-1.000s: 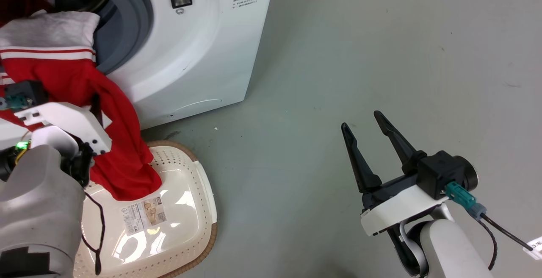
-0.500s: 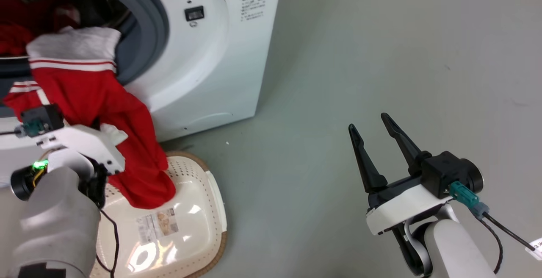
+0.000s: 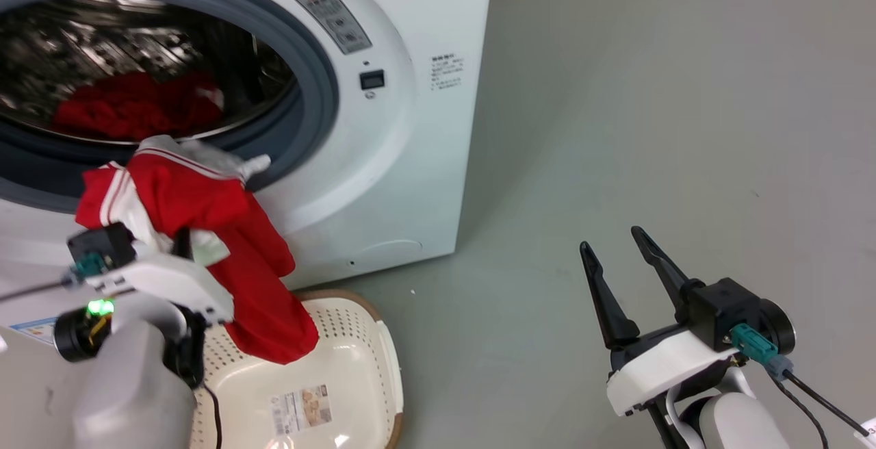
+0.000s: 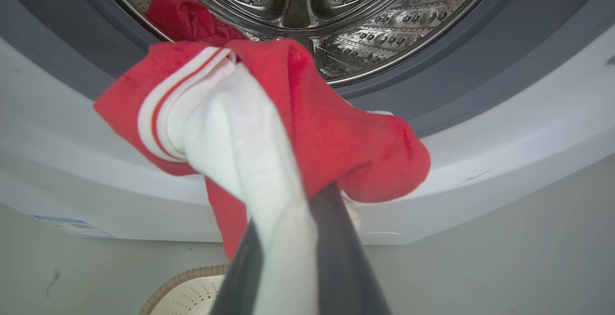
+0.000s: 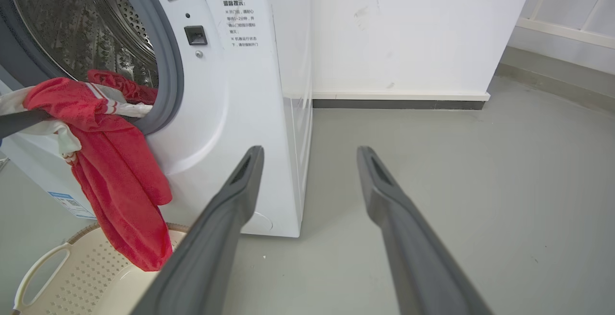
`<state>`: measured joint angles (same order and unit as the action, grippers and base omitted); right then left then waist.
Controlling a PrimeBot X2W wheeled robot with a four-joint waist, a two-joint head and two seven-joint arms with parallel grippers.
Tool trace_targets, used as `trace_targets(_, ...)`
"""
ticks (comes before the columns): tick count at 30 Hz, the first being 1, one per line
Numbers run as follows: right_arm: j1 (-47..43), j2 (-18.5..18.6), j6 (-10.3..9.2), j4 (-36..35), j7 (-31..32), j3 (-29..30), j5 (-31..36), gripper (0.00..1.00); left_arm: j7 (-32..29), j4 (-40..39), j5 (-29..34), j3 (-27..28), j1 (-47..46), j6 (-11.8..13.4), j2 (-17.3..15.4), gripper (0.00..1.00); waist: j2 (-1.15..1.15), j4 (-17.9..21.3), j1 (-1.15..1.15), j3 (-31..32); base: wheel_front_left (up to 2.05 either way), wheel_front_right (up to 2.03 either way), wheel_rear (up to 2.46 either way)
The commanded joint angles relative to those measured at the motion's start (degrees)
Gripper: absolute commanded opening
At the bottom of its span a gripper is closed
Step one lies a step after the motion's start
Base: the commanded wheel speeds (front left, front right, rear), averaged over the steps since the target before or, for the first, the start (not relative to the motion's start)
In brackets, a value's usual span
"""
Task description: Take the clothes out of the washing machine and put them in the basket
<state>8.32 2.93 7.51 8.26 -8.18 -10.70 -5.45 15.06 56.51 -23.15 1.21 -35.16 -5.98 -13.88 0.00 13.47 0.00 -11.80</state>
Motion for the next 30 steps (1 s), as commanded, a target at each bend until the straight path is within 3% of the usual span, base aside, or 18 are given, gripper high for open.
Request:
trace_targets(1, -0.7, -0.1, -0.04, -0.5, 0.2, 0.1, 0.3, 1.0, 0.1, -1.8, 0.6, 0.4, 1.9, 0.5, 0.4, 0.0, 0.0, -1.2, 0.0, 1.6, 0.0, 0.0, 0.0)
trace_targets(8, -2.9, -0.1, -0.04, -2.6, 1.8, 0.9, 1.0, 1.0, 0.1, -14.4, 3.6, 0.5, 12.9, 1.8, 4.3, 0.0, 0.0, -3.1, 0.0, 4.0, 0.0, 0.0, 0.0)
trace_targets(13, -4.3, -0.1, -0.04, -3.9, 3.0, 1.0, 1.5, 1.0, 0.1, -18.5, 3.6, 0.1, 20.7, 2.1, 7.1, 0.0, 0.0, -4.0, 0.0, 4.6, 0.0, 0.0, 0.0)
trace_targets(23, -2.3, -0.1, -0.04, -6.8, 3.7, -0.1, 1.7, 1.0, -0.4, -15.5, 1.2, -0.2, 25.5, 3.0, 9.3, 0.0, 0.0, -3.8, 0.0, -2.0, 0.0, 0.0, 0.0)
trace_targets(30, 2.7, -0.1, -0.04, -8.4, 2.6, -1.1, 1.1, 1.0, -0.1, -7.8, -0.3, 1.5, 17.7, 3.0, 7.5, 0.0, 0.0, -1.4, 0.0, -14.4, 0.0, 0.0, 0.0)
